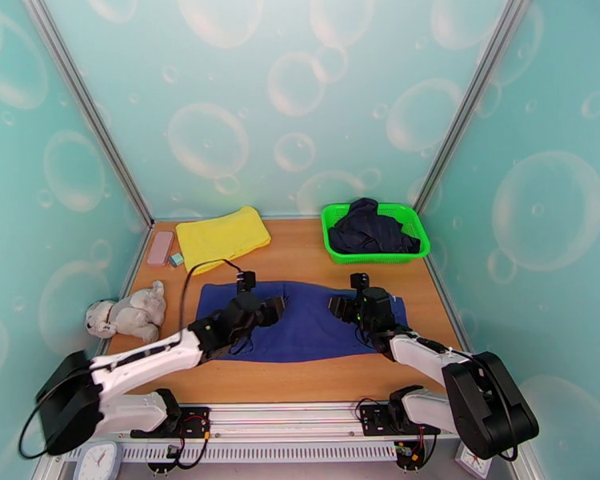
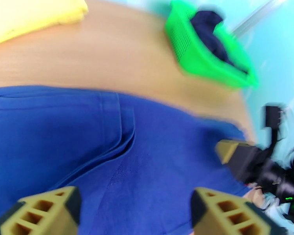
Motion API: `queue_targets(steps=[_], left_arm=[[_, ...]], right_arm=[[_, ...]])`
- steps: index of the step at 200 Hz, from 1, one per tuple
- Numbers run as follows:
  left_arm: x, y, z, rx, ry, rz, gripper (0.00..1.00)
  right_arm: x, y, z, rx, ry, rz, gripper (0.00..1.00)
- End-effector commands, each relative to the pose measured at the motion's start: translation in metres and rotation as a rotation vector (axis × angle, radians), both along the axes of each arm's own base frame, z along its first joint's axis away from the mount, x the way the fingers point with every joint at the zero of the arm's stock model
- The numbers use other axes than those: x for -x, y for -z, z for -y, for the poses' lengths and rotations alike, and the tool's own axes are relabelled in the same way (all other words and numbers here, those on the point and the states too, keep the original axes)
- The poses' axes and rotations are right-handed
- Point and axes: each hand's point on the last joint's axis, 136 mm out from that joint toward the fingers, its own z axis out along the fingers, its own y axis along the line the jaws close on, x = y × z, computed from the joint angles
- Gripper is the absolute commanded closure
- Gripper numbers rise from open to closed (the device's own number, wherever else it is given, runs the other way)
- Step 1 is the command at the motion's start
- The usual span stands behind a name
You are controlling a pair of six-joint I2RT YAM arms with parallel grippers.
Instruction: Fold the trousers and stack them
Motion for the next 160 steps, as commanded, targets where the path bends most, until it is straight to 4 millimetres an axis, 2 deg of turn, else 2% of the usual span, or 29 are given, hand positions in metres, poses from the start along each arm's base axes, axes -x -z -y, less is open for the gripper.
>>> queue_targets(steps=[1, 15, 28, 71, 123, 160], left_arm=[[0.007, 0.031, -0.038, -0.013, -0.075, -0.06, 0.19], [0.016, 0.059, -0.05, -0.033, -0.096, -0.151, 0.19], [0.02, 0.077, -0.053, -0.037, -0.1, -0.199, 0.18], [0.018, 0.099, -0.042, -0.002, -0.067, -0.236, 0.17], [0.013, 0.099, -0.008, 0.07, 0.023, -0.236, 0.18], [0.015, 0.081, 0.027, 0.087, 0.137, -0.194, 0.19]], right_arm=[[-0.003, -0.005, -0.003, 0.002, -0.028, 0.026, 0.52], [-0.003, -0.004, -0.004, 0.0, -0.034, 0.022, 0.52], [-0.002, -0.004, -0.005, -0.002, -0.04, 0.019, 0.52], [-0.002, 0.0, -0.004, 0.008, -0.036, 0.01, 0.52], [-0.003, 0.0, -0.003, 0.008, -0.033, 0.011, 0.52], [-0.003, 0.001, -0.003, 0.007, -0.035, 0.005, 0.52]])
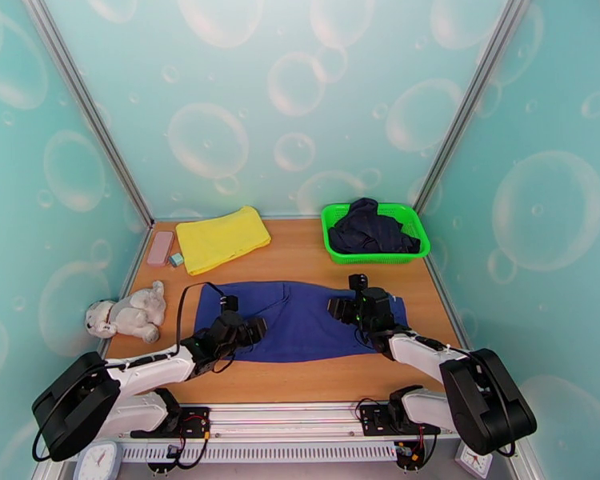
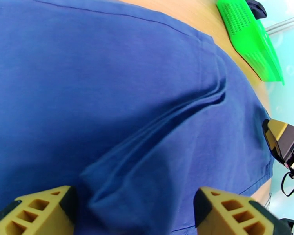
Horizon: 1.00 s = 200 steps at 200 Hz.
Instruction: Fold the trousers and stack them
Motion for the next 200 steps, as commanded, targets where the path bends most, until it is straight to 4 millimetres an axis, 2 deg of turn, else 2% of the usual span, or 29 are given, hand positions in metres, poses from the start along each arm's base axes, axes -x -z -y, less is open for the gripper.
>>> queue_targets(steps=[1, 25, 45, 59, 82, 95, 120, 138, 155, 171, 185, 200], left_arm=[[-0.005, -0.035, 0.04, 0.1, 0.102, 0.077, 0.19], [0.007, -0.054, 0.075, 0.127, 0.253, 0.122, 0.2], [0.027, -0.079, 0.103, 0.162, 0.395, 0.198, 0.21], [0.034, -0.089, 0.109, 0.156, 0.428, 0.232, 0.21], [0.038, -0.094, 0.106, 0.124, 0.46, 0.277, 0.2], [0.027, -0.094, 0.092, 0.08, 0.387, 0.31, 0.19], [-0.005, -0.088, 0.041, -0.005, 0.15, 0.331, 0.22], [-0.018, -0.079, 0.035, 0.012, 0.149, 0.3, 0.25], [-0.032, -0.064, 0.028, -0.074, 0.111, 0.255, 0.26], [-0.043, -0.048, 0.004, -0.15, 0.004, 0.216, 0.26], [-0.049, -0.029, -0.029, -0.158, -0.124, 0.147, 0.26], [-0.047, -0.007, -0.062, -0.16, -0.233, 0.067, 0.27]], right_arm=[[-0.006, -0.005, -0.001, 0.016, -0.019, 0.029, 0.52], [-0.006, -0.004, 0.002, 0.018, -0.011, 0.024, 0.52], [-0.006, -0.004, 0.007, 0.017, 0.011, 0.027, 0.52], [-0.006, -0.007, 0.011, 0.003, 0.033, 0.034, 0.53], [-0.006, -0.016, 0.018, -0.015, 0.056, 0.061, 0.53], [-0.005, -0.021, 0.021, -0.011, 0.063, 0.086, 0.53], [-0.002, -0.031, 0.018, -0.028, 0.042, 0.121, 0.53], [-0.002, -0.032, 0.015, -0.035, 0.031, 0.123, 0.53], [-0.002, -0.031, 0.012, -0.045, 0.017, 0.106, 0.53], [0.0, -0.021, 0.011, -0.045, 0.017, 0.06, 0.53], [-0.001, -0.008, 0.017, -0.038, 0.047, -0.004, 0.53], [0.0, 0.007, 0.028, -0.047, 0.104, -0.079, 0.53]])
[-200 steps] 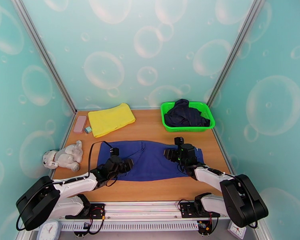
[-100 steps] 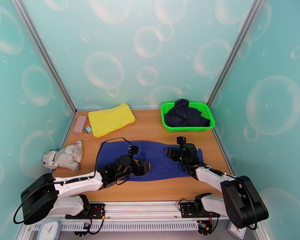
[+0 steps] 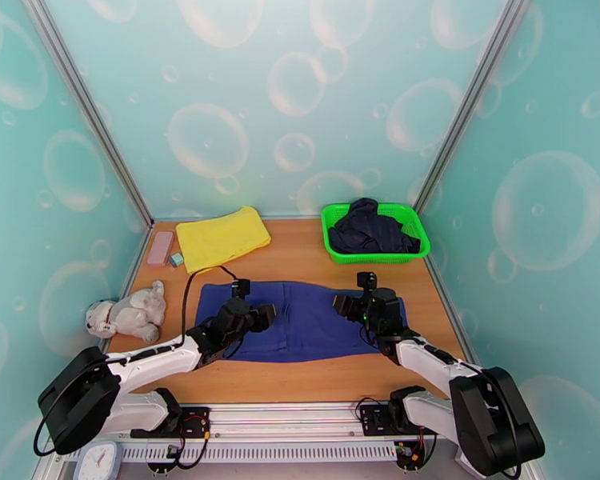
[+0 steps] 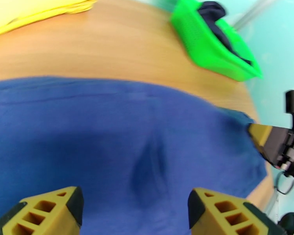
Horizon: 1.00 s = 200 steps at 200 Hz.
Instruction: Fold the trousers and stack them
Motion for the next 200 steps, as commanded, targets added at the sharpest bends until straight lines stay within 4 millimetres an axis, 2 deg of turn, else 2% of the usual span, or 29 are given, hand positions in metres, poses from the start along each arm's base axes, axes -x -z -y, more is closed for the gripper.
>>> queue_targets(steps=[1, 30, 71, 95, 114, 127, 137, 151, 163, 175, 188, 200], left_arm=[[-0.001, 0.033, -0.058, -0.037, -0.222, -0.105, 0.27], [0.017, 0.061, -0.105, -0.066, -0.379, -0.175, 0.27], [0.029, 0.086, -0.14, -0.062, -0.468, -0.236, 0.27], [0.028, 0.088, -0.139, -0.038, -0.457, -0.25, 0.27], [0.022, 0.072, -0.128, -0.021, -0.397, -0.215, 0.26], [0.014, 0.051, -0.126, -0.037, -0.371, -0.171, 0.26], [0.007, 0.029, -0.128, -0.064, -0.37, -0.133, 0.25], [-0.002, 0.0, -0.139, -0.118, -0.397, -0.101, 0.25], [-0.008, -0.012, -0.157, -0.168, -0.443, -0.133, 0.26], [-0.009, -0.01, -0.179, -0.23, -0.499, -0.219, 0.26], [-0.006, 0.005, -0.196, -0.289, -0.534, -0.321, 0.27], [-0.004, 0.026, -0.202, -0.291, -0.513, -0.41, 0.26]], right_arm=[[0.001, 0.02, 0.012, -0.02, 0.066, -0.118, 0.53], [0.006, 0.035, 0.05, -0.093, 0.209, -0.17, 0.54], [0.014, 0.047, 0.1, -0.165, 0.396, -0.195, 0.54], [0.021, 0.042, 0.125, -0.147, 0.491, -0.166, 0.54], [0.024, 0.033, 0.139, -0.114, 0.547, -0.125, 0.53], [0.024, 0.023, 0.142, -0.112, 0.557, -0.078, 0.53], [0.022, 0.008, 0.14, -0.116, 0.543, -0.011, 0.53], [0.021, -0.012, 0.137, -0.096, 0.535, 0.076, 0.52], [0.02, -0.025, 0.127, -0.072, 0.497, 0.13, 0.52], [0.018, -0.033, 0.115, -0.037, 0.457, 0.154, 0.52], [0.015, -0.038, 0.102, -0.005, 0.41, 0.172, 0.52], [0.012, -0.041, 0.091, 0.015, 0.37, 0.177, 0.52]])
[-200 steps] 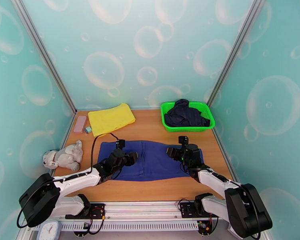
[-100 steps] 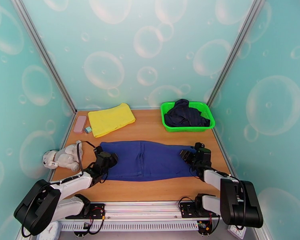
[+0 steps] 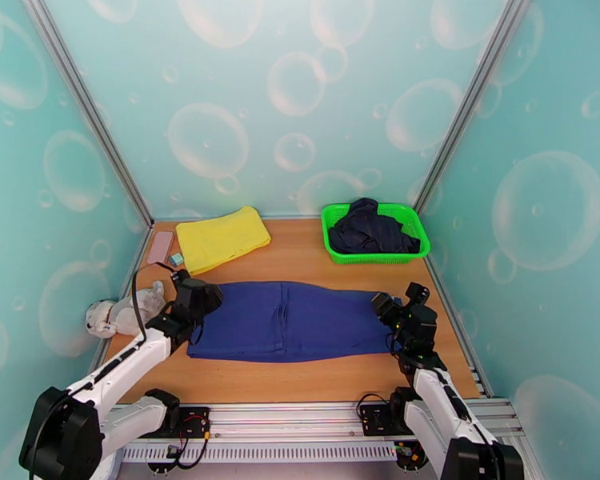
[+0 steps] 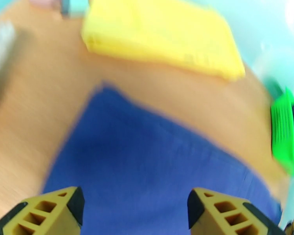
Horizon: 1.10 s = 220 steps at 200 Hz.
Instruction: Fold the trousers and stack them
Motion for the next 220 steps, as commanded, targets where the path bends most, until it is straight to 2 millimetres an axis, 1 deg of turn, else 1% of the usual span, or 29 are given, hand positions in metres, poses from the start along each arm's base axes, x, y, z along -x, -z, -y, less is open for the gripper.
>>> queue_targets(steps=[1, 8, 19, 47, 69, 84, 92, 104, 122, 128, 136, 140, 150, 157, 161, 177, 185, 197, 207, 214, 216, 220], left_arm=[[0.036, 0.061, -0.03, -0.096, 0.005, -0.334, 0.26], [0.035, 0.072, -0.029, -0.068, 0.031, -0.367, 0.27], [0.032, 0.082, -0.023, -0.034, 0.078, -0.377, 0.27], [0.031, 0.087, -0.018, -0.015, 0.102, -0.365, 0.27], [0.032, 0.092, -0.025, -0.031, 0.077, -0.379, 0.26], [0.031, 0.098, -0.019, -0.009, 0.105, -0.381, 0.25], [0.031, 0.102, -0.015, 0.01, 0.122, -0.381, 0.27], [0.032, 0.11, -0.008, 0.034, 0.156, -0.383, 0.33], [0.036, 0.123, -0.008, 0.035, 0.16, -0.411, 0.42], [0.036, 0.126, -0.007, 0.038, 0.165, -0.418, 0.46], [0.037, 0.128, -0.006, 0.041, 0.172, -0.426, 0.56], [0.037, 0.129, -0.005, 0.041, 0.174, -0.425, 0.62], [0.037, 0.127, -0.004, 0.043, 0.18, -0.416, 0.84], [0.036, 0.124, -0.004, 0.046, 0.184, -0.406, 0.96], [0.035, 0.121, -0.003, 0.045, 0.186, -0.4, 1.0], [0.03, 0.102, -0.002, 0.031, 0.19, -0.368, 1.0], [0.027, 0.086, -0.002, 0.008, 0.186, -0.35, 1.0], [0.022, 0.057, -0.004, -0.043, 0.176, -0.314, 1.0], [0.018, 0.027, -0.006, -0.086, 0.163, -0.271, 1.0], [0.018, 0.009, -0.012, -0.114, 0.141, -0.258, 1.0], [0.015, -0.001, -0.013, -0.121, 0.134, -0.243, 1.0], [0.014, -0.014, -0.016, -0.137, 0.119, -0.231, 1.0]], right_arm=[[-0.005, -0.005, -0.01, 0.086, -0.029, 0.001, 0.52], [-0.005, -0.004, -0.015, 0.087, -0.045, -0.003, 0.52], [-0.006, -0.004, -0.022, 0.084, -0.069, 0.001, 0.52], [-0.006, -0.004, -0.026, 0.084, -0.095, -0.004, 0.51], [-0.006, -0.004, -0.027, 0.081, -0.104, 0.0, 0.51], [-0.006, -0.003, -0.028, 0.083, -0.106, -0.003, 0.51], [-0.006, -0.003, -0.027, 0.084, -0.102, -0.006, 0.51], [-0.006, -0.002, -0.026, 0.087, -0.101, -0.009, 0.51], [-0.006, -0.001, -0.025, 0.089, -0.097, -0.01, 0.51], [-0.006, -0.001, -0.025, 0.087, -0.093, -0.01, 0.51], [-0.006, -0.001, -0.025, 0.086, -0.092, -0.009, 0.51], [-0.006, -0.001, -0.024, 0.087, -0.09, -0.008, 0.51], [-0.006, -0.001, -0.023, 0.086, -0.088, -0.005, 0.51], [-0.006, -0.001, -0.023, 0.085, -0.087, -0.005, 0.51], [-0.006, -0.002, -0.022, 0.083, -0.087, -0.002, 0.51], [-0.006, -0.002, -0.022, 0.075, -0.088, 0.002, 0.51], [-0.006, -0.002, -0.022, 0.072, -0.088, 0.003, 0.51], [-0.006, -0.001, -0.02, 0.069, -0.083, 0.002, 0.51], [-0.005, 0.0, -0.02, 0.065, -0.08, -0.002, 0.51], [-0.005, 0.0, -0.019, 0.06, -0.078, -0.005, 0.51], [-0.005, 0.001, -0.019, 0.06, -0.078, -0.007, 0.51], [-0.005, 0.001, -0.02, 0.058, -0.079, -0.008, 0.51]])
